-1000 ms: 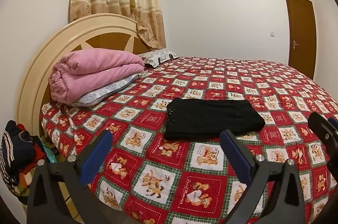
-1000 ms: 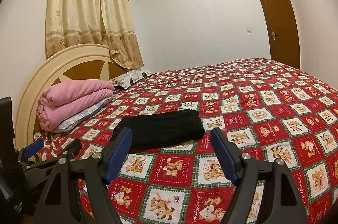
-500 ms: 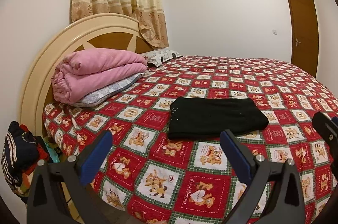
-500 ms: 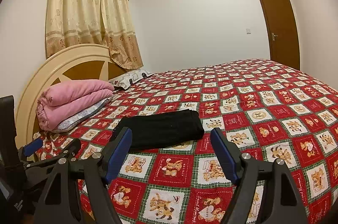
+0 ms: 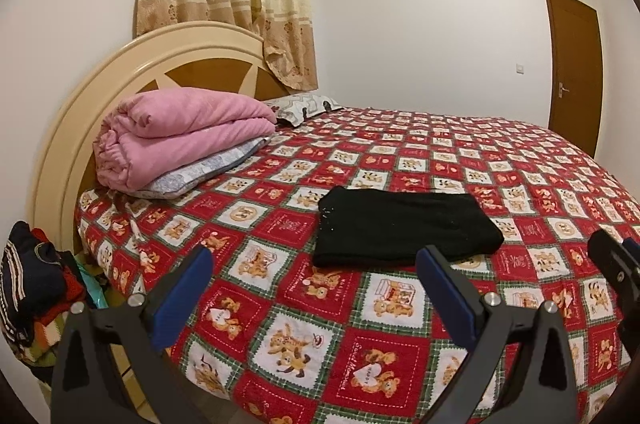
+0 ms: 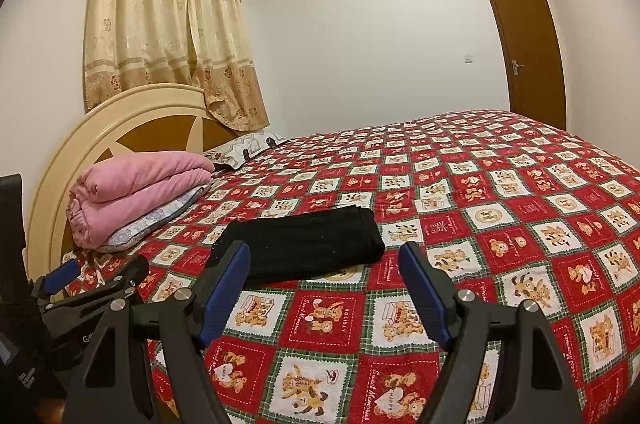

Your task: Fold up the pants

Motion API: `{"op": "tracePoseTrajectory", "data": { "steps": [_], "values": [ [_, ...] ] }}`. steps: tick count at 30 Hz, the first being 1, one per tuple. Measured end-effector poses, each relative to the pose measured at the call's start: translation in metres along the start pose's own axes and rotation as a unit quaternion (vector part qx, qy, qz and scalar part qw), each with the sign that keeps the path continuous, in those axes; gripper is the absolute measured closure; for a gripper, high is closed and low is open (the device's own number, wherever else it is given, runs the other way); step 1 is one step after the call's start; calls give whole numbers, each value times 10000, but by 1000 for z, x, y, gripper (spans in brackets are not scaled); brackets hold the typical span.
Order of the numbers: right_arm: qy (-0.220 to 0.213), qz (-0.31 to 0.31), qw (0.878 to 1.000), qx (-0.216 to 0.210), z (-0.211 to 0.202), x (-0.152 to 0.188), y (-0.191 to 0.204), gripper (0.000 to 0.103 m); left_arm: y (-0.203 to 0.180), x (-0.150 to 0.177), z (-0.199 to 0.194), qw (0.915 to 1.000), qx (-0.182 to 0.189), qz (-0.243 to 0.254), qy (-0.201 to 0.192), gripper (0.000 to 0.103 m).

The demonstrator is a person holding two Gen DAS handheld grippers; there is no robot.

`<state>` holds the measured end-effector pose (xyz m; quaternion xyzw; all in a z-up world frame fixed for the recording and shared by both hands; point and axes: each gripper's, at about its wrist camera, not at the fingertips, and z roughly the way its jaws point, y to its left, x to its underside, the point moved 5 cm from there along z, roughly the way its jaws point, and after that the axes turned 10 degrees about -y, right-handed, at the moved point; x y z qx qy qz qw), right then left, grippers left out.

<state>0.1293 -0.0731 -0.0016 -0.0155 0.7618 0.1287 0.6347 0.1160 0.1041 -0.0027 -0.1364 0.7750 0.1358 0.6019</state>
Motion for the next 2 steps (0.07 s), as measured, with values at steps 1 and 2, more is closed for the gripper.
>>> {"op": "tracePoseTrajectory", "data": {
  "steps": [1,2],
  "values": [
    [-7,1,10000,3,0,0,0,25,-1,0,0,10000,13,34,0,0],
    [-11,0,10000,6,0,0,0,25,-2,0,0,10000,11,56,0,0]
  ]
}}
